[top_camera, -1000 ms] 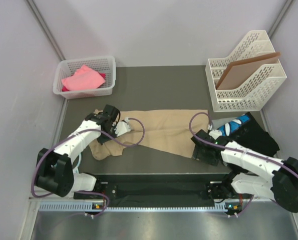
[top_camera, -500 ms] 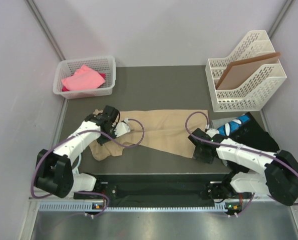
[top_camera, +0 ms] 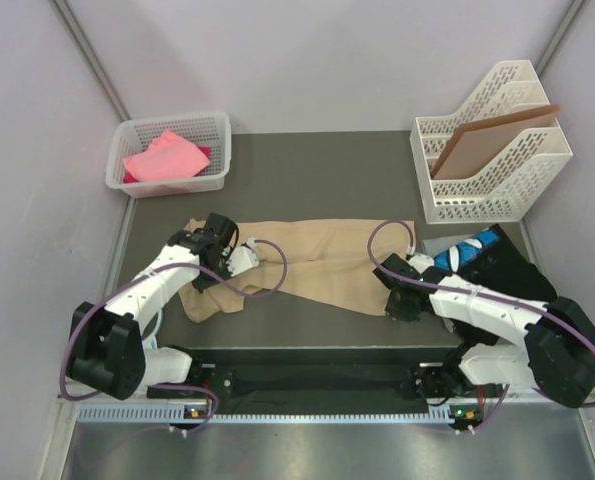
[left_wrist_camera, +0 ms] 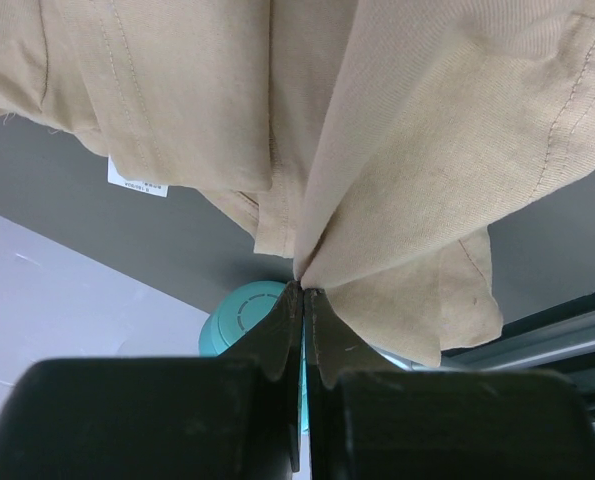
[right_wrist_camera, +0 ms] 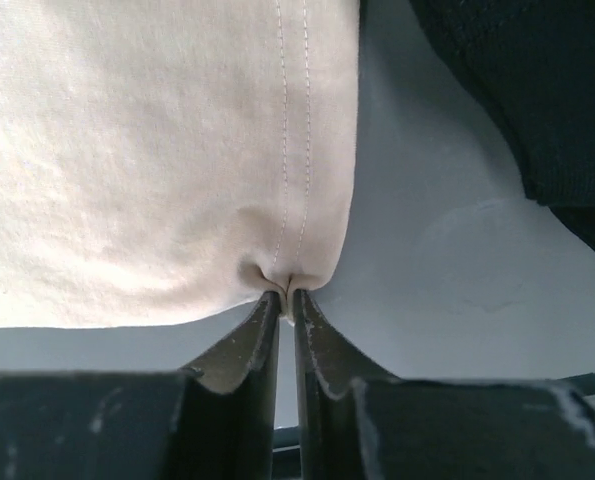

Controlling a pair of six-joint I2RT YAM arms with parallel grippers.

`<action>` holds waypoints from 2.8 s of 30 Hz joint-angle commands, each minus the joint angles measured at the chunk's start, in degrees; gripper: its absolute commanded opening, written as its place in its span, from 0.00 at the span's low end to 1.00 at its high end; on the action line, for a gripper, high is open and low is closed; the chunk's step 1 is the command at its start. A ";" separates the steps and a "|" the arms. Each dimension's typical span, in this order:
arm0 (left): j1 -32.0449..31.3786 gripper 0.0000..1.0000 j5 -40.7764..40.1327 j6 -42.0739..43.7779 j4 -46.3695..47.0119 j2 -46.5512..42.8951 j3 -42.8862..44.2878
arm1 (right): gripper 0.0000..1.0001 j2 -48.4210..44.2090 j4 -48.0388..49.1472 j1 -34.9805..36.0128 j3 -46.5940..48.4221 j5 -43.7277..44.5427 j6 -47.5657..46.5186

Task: Fold and stack the t-shirts
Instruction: Grap the side of the flattened tshirt closest away from the robot with both arms, then fold the other side of the tshirt into a rectangle

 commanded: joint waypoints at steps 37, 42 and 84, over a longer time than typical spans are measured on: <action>-2.29 0.03 12.07 -1.29 -26.37 -8.34 5.83 | 0.00 -25.96 -30.17 4.28 10.40 -0.14 -1.14; -2.29 0.02 11.01 -0.67 -23.03 -5.90 6.00 | 0.00 -23.60 -27.63 4.28 11.02 0.47 -1.50; 3.44 0.48 12.60 -2.33 -5.54 4.07 10.36 | 0.00 22.28 0.60 -19.54 31.76 2.85 -24.96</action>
